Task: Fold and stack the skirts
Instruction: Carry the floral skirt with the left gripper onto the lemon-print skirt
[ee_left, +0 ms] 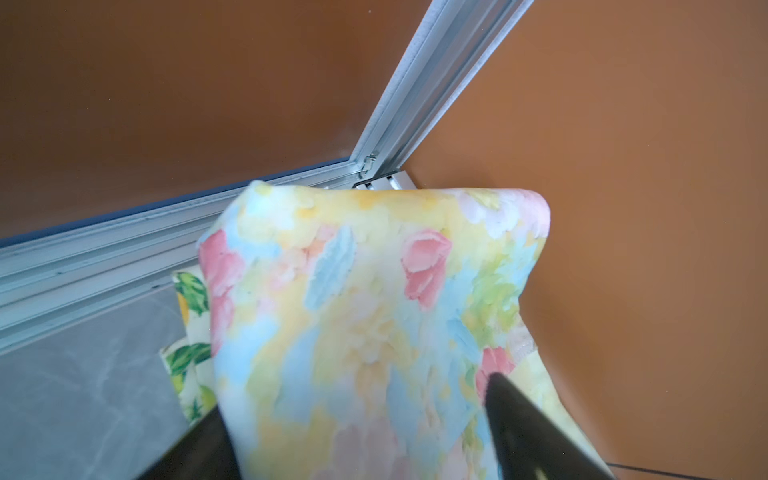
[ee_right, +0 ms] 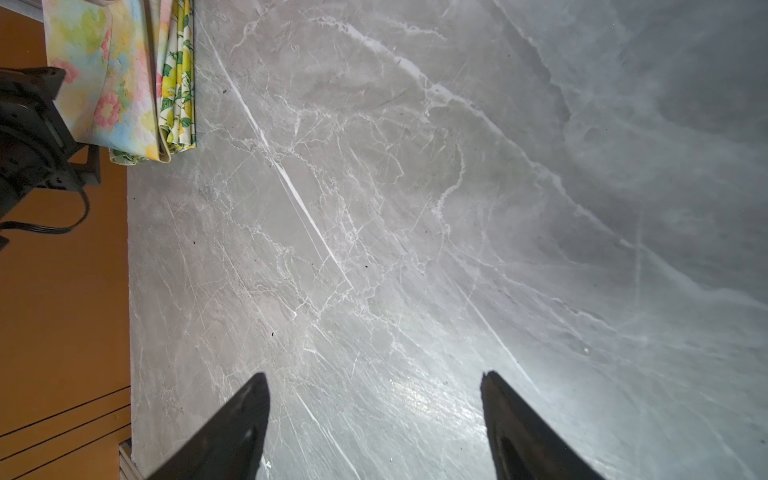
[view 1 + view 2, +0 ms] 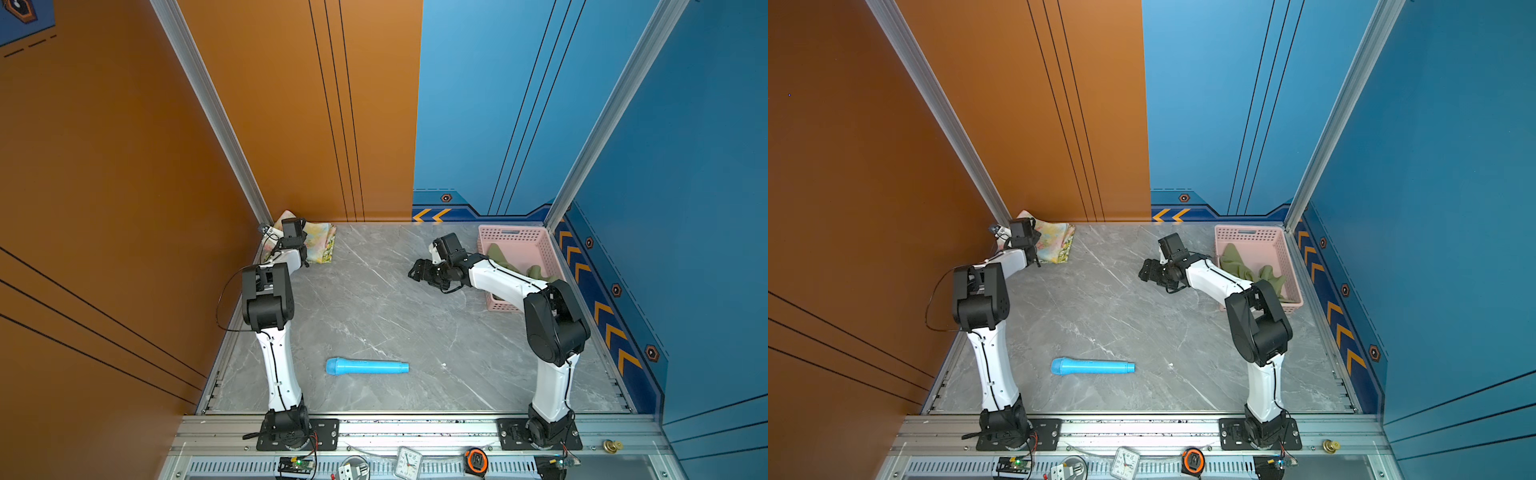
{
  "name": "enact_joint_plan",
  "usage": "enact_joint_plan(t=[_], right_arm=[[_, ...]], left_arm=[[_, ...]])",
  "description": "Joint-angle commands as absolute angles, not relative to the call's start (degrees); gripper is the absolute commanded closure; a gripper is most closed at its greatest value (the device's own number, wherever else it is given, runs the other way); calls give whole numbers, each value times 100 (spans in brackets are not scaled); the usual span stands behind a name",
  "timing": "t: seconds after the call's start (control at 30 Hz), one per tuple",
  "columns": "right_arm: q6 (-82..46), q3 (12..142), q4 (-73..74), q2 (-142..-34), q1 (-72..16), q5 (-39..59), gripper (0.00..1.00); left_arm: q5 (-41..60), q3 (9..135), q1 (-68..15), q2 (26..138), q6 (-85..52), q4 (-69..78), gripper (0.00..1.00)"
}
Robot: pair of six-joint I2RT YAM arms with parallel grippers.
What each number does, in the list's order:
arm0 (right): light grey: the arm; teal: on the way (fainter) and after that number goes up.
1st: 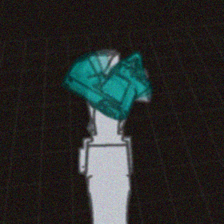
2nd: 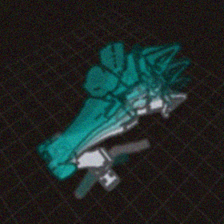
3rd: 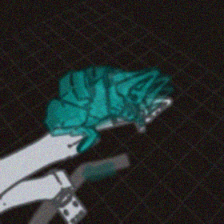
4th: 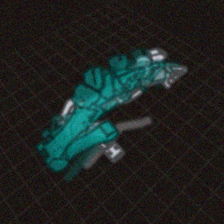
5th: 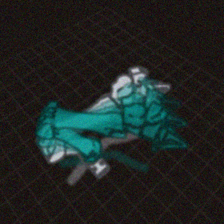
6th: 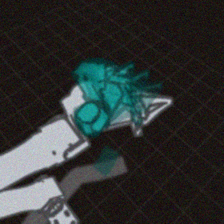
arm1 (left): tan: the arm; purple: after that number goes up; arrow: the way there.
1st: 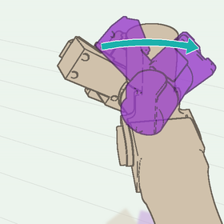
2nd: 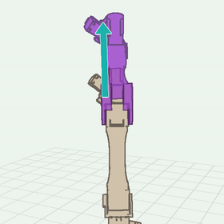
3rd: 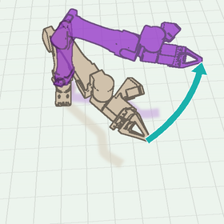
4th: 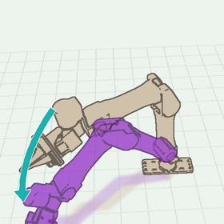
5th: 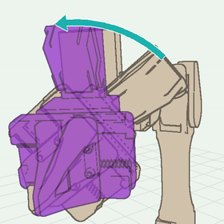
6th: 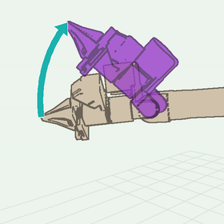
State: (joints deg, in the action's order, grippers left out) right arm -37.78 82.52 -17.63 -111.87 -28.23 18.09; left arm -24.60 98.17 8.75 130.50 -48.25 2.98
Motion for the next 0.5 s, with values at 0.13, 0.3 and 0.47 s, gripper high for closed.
enact_joint_plan(t=[0.13, 0.3, 0.47], right_arm=[[-3469, 8308, -1925, -10976, -2615, 1666, 15], [-3251, 8290, -1976, -10687, -2399, 1495, 8], [-2875, 8344, -2491, -10121, -1942, 823, 6]], left_arm=[[-1851, 10062, 1168, 12877, -4500, -2022, 2], [-1695, 9547, 1199, 12375, -4179, -2250, 2], [-1380, 9230, 950, 11729, -3187, -2441, 2]])
